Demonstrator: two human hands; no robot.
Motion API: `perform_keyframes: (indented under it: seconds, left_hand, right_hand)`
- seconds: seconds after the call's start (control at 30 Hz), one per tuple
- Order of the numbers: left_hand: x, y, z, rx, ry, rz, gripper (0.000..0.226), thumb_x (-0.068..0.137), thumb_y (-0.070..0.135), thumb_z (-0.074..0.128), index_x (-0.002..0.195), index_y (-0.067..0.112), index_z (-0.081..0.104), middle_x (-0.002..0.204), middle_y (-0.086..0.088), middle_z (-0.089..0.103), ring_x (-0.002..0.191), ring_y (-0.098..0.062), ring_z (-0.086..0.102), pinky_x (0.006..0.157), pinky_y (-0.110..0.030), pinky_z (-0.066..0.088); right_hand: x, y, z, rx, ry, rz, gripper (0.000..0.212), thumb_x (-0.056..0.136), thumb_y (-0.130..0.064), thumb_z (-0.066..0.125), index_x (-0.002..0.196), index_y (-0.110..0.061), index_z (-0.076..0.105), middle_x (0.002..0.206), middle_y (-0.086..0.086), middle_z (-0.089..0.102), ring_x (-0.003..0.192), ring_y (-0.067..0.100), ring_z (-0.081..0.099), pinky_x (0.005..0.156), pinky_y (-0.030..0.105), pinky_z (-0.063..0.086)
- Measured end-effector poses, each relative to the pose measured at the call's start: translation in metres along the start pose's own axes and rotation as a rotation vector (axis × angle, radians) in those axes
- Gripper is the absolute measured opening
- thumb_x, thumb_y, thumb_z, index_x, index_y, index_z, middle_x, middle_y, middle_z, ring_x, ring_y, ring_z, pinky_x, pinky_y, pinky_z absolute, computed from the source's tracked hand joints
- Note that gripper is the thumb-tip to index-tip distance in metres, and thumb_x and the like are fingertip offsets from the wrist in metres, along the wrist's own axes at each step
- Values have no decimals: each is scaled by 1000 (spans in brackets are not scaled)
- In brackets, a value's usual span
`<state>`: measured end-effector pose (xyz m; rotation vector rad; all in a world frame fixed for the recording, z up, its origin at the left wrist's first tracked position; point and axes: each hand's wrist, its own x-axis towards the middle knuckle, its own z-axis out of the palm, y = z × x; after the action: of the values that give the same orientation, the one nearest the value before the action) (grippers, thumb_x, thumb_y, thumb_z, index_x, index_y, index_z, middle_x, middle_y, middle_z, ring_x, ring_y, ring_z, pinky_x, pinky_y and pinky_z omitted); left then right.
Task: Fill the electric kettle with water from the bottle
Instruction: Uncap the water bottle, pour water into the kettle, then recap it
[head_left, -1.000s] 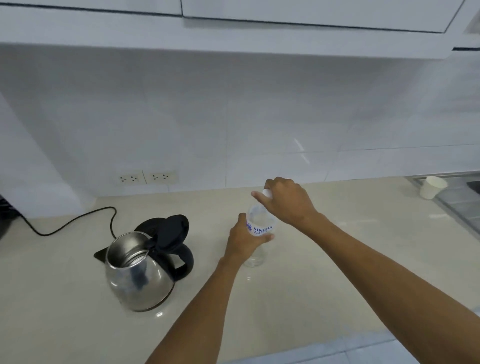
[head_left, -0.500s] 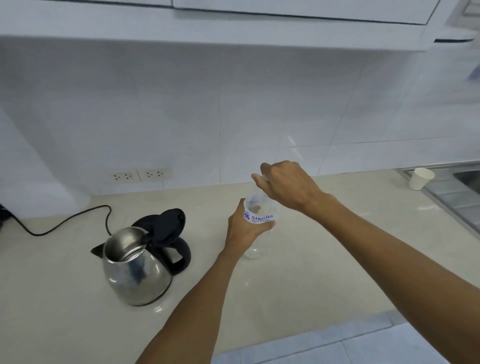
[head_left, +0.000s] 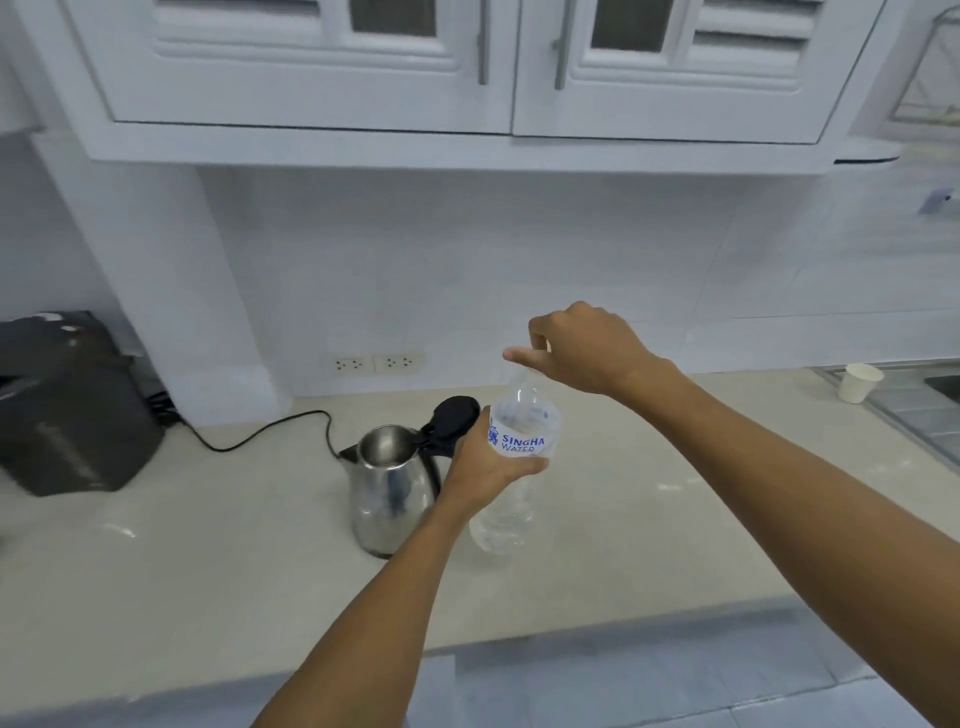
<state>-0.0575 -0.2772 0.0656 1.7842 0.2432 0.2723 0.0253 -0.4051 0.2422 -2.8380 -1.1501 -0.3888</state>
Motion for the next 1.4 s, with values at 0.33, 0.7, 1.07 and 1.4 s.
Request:
perform_keyframes:
  seconds: [0.33, 0.7, 1.07, 1.4]
  left_hand:
    - [-66, 3, -121, 144, 19, -2, 61, 68, 26, 99, 120, 32, 69, 108, 11, 81, 100, -6, 77, 80, -20, 60]
    - [-68, 10, -208, 445, -50, -100, 76, 70, 36, 99, 131, 37, 53, 114, 11, 75, 104, -12, 73, 83, -30, 62]
    - [-16, 10, -233, 757, -303, -531, 87, 72, 31, 94, 135, 48, 36, 116, -4, 76, 94, -30, 84, 74, -45, 70]
    - [7, 12, -234, 899, -476, -707, 71, 75, 30, 94, 124, 37, 43, 108, -12, 72, 74, -27, 78, 69, -46, 68]
  right_hand:
    - [3, -106, -20, 324, -105, -173, 23, 99, -35, 61, 98, -15, 73, 94, 0, 76, 61, -3, 58, 79, 32, 55]
    - [32, -110, -11, 507, -183, -312, 20, 94, -9, 65, 106, -21, 76, 115, -5, 69, 102, 16, 69, 85, 27, 51]
    - [40, -47, 40, 586, -192, -244, 17, 99, -18, 62, 109, -24, 74, 113, -6, 66, 100, 14, 69, 91, 29, 51]
    - [57, -27, 64, 626, -222, -231, 16, 99, -20, 62, 108, -27, 74, 110, -11, 65, 100, 12, 68, 89, 27, 50]
